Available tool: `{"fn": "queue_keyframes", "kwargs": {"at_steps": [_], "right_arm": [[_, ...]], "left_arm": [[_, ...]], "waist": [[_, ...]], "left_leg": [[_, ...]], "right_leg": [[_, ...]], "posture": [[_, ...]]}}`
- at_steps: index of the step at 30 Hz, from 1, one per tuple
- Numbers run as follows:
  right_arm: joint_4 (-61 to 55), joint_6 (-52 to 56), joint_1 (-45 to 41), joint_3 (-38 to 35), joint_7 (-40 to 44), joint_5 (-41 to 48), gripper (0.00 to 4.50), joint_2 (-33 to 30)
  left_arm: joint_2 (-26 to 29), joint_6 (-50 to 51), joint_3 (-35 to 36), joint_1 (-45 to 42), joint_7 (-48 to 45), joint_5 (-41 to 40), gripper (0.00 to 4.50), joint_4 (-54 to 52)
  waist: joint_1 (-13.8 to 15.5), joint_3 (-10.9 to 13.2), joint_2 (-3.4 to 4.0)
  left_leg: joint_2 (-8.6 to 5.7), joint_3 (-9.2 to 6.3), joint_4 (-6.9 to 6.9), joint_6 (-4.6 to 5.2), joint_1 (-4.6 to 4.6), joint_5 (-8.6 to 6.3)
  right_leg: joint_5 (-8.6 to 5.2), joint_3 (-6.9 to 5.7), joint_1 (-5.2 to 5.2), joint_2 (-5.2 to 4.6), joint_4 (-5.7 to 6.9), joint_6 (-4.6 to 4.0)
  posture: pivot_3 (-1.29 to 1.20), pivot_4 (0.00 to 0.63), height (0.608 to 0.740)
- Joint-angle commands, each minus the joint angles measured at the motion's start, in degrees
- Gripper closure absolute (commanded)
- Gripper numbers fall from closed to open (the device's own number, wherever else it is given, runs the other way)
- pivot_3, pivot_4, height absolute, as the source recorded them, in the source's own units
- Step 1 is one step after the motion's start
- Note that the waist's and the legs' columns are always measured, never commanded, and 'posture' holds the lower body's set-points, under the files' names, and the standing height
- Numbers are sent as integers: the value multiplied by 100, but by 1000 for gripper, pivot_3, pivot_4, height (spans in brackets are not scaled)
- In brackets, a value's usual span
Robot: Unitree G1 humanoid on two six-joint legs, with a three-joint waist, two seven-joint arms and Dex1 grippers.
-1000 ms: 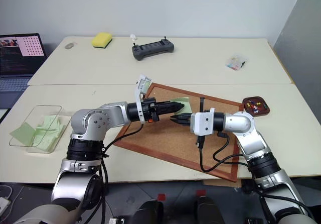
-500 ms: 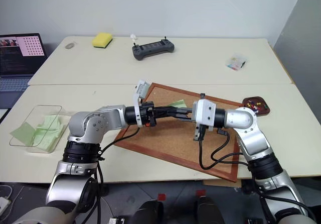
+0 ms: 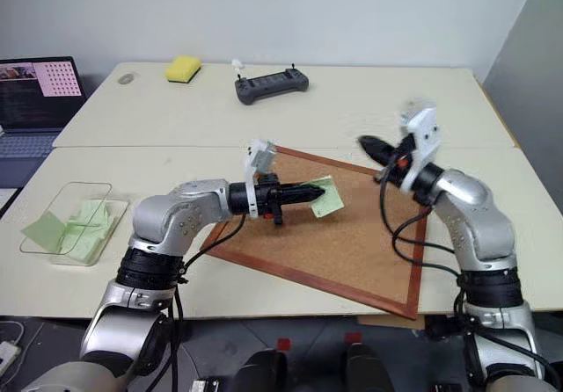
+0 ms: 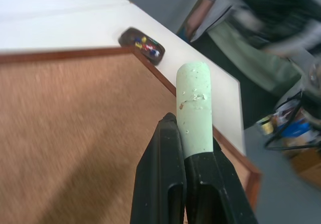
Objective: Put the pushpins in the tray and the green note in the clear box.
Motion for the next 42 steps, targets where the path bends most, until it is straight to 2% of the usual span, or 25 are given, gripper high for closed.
{"fn": "queue_keyframes", "kwargs": {"at_steps": [1,4,6,12,19,23,29,39,42], "right_arm": [[1187,16,-269,-667,-882,-389,4500,-200],[2169,-128,-600,-956,-1351,-590,4500,-293],[2795,-403,-808,-978,-1440,-777,4500,-376],[4129,-1008,-1198,-971,-1526,-1060,4500,-362],[4531,-1167,-1216,-1017,-1594,-1138,4500,-351],[4629,-1286,-1230,-1075,-1608,-1118,3732,-334],[4570,-1241,-1194,-1063,-1566,-1103,2222,-338],[4406,-1100,-1081,-1080,-1520,-1069,61,-353],[4311,-1036,-1056,-1080,-1513,-1042,61,-326]], "left_arm": [[-125,-1268,-497,-60,-160,649,4430,-489],[-216,-2223,-875,-70,-89,1317,4430,-336],[-355,-2491,-1040,-124,127,1645,4430,-93],[-397,-2761,-1482,50,8,2138,4430,144],[-312,-2669,-1450,159,-23,2305,4430,82],[-289,-2544,-1438,215,-78,2271,4500,3],[-311,-2575,-1399,139,-82,2294,4500,98],[-308,-2575,-1408,150,-85,2293,4500,74],[-309,-2581,-1408,157,-85,2293,4500,80]], "waist": [[7,0,0],[3,0,1],[-29,0,1],[-85,-1,3],[-84,-1,3],[-84,-1,4],[-82,-1,4],[-82,-1,4],[-82,-1,4]], "left_leg": [[0,4,-2,0,-2,0],[-1,27,-3,2,-2,0],[0,33,-2,5,-1,-2],[2,57,-3,30,13,-15],[4,59,0,31,10,-16],[6,55,-1,31,10,-16],[5,55,0,31,10,-16],[5,55,0,31,10,-16],[5,55,0,31,10,-16]], "right_leg": [[0,0,-1,0,-2,0],[0,11,-4,0,-1,0],[0,15,-5,2,1,0],[1,32,-5,15,8,0],[1,37,-5,6,8,2],[1,33,-4,7,8,2],[1,32,-4,7,9,2],[1,33,-4,7,9,1],[1,33,-4,7,9,2]], "posture": [[0,150,740],[0,150,740],[0,150,740],[0,150,740],[0,150,740],[0,150,740],[0,150,740],[0,150,740],[0,150,740]]}}
